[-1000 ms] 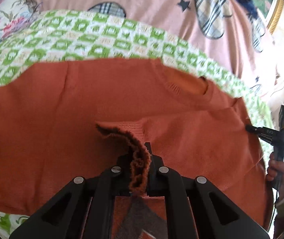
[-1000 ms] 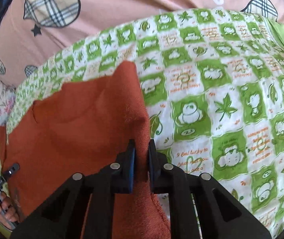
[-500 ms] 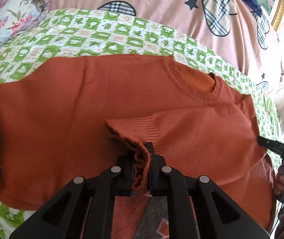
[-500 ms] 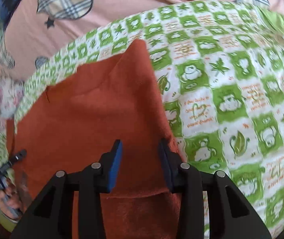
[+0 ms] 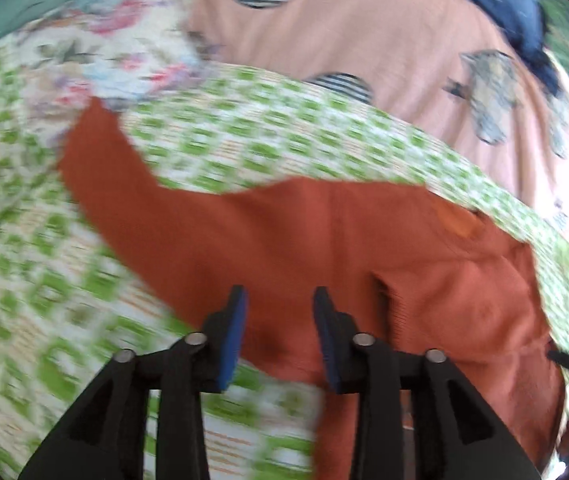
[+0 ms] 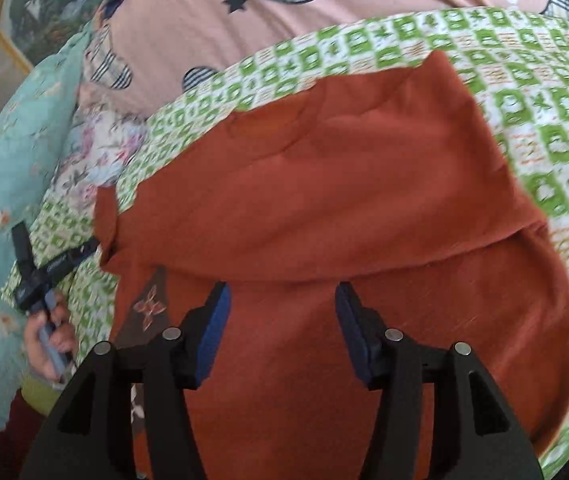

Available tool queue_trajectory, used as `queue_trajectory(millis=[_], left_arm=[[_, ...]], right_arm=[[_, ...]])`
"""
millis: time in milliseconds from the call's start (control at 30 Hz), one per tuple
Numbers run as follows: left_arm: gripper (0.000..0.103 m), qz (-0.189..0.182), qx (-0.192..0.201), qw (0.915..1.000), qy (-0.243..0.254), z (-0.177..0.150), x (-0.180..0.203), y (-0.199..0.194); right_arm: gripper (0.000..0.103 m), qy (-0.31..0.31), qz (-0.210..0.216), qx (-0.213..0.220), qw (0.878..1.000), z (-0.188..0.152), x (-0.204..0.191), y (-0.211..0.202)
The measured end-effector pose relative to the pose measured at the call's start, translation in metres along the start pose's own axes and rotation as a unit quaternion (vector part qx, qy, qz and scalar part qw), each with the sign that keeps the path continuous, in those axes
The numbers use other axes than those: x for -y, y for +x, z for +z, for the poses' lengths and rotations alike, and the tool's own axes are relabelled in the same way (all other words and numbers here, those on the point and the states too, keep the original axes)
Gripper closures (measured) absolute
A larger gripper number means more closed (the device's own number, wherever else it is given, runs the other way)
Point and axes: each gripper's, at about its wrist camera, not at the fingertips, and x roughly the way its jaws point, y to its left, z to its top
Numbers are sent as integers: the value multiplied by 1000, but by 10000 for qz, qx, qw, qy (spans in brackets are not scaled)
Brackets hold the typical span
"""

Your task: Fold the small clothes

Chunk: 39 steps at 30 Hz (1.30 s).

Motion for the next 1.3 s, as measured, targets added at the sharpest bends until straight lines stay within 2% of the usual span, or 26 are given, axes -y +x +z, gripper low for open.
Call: queue_trajectory(millis=[67, 167, 200, 233, 267, 367, 533, 600, 633, 667, 700, 833, 933, 1100, 1200, 1300], left_arm=[[47, 265, 27, 9995, -173, 16, -23, 7], [29, 644, -56, 9969, -453, 46, -59, 30], [24, 667, -99, 9963, -525, 55, -70, 39], [13, 773, -218, 9949, -618, 69, -81, 52], [10, 881, -309, 9935, -659, 77, -87, 62], [8, 1193, -486, 9891, -710, 106, -106, 96], [9, 1888, -873, 9757, -684, 126, -134, 144], [26, 1920, -719, 9772, -551, 126, -135, 147], [49, 1821, -632, 9799, -515, 126, -133, 143], [81, 1696, -568, 9825, -529, 125, -132, 139], [98, 1524, -515, 9852, -584, 125, -131, 134], [99, 921, -164, 9919, -854, 116, -127, 98], [99, 422, 173, 9953, -854, 107, -107, 63], [98, -559, 621, 9956, -426, 82, -30, 1], [98, -1122, 659, 9914, -145, 63, 25, -16], [98, -1477, 628, 9869, 190, 42, 85, -23]], right_arm=[[45, -100, 36, -87, 9999, -7, -10, 5], [44, -176, 136, -237, 9995, -16, -23, 12], [44, -191, 155, -286, 9993, -17, -26, 14], [43, -196, 170, -320, 9992, -19, -29, 16], [43, -202, 189, -356, 9990, -20, -31, 18], [43, -173, 165, -423, 9988, -22, -32, 21], [43, -108, 110, -470, 9988, -22, -30, 22], [43, -73, 89, -446, 9989, -22, -28, 22], [43, -64, 88, -431, 9990, -22, -28, 21], [43, -59, 97, -411, 9991, -21, -27, 21], [43, -53, 108, -391, 9992, -21, -27, 21], [43, -69, 204, -292, 9993, -18, -30, 16], [43, -35, 276, -188, 9994, -19, -31, 11], [43, 92, 267, -73, 9996, -23, -25, 5], [43, 244, 272, -3, 9993, -26, -17, 0], [43, 367, 225, 86, 9990, -30, -8, -8]])
